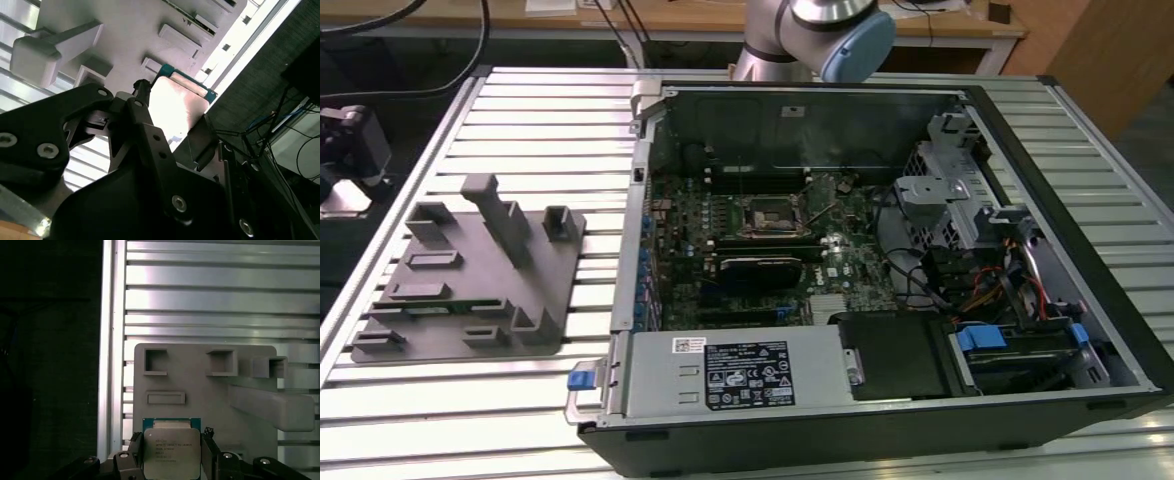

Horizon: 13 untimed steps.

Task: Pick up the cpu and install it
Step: 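Pick up the cpu and move it towards the insertion slot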

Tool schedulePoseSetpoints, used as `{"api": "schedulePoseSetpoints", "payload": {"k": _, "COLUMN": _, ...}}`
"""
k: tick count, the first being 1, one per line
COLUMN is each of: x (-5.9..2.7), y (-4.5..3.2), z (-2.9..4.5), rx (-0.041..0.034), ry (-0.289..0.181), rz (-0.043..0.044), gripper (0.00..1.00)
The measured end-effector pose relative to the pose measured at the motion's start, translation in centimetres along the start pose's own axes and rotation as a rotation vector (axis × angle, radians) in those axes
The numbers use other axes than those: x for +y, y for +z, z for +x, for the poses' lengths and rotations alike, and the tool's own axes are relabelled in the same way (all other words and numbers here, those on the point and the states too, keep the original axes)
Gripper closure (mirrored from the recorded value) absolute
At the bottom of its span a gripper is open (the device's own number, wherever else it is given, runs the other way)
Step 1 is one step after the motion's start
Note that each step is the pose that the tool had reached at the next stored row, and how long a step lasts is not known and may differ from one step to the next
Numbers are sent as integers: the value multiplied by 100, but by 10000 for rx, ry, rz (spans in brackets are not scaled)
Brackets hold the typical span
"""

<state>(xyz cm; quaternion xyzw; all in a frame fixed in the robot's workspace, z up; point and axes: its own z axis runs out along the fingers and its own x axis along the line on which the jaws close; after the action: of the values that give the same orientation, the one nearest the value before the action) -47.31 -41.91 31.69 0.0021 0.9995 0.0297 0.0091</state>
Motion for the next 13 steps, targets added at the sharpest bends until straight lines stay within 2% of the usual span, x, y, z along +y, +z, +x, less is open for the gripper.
{"api": "schedulePoseSetpoints", "payload": {"k": 13, "x": 20, "y": -338, "z": -6, "rx": 0, "ry": 1, "rz": -36, "gripper": 45}}
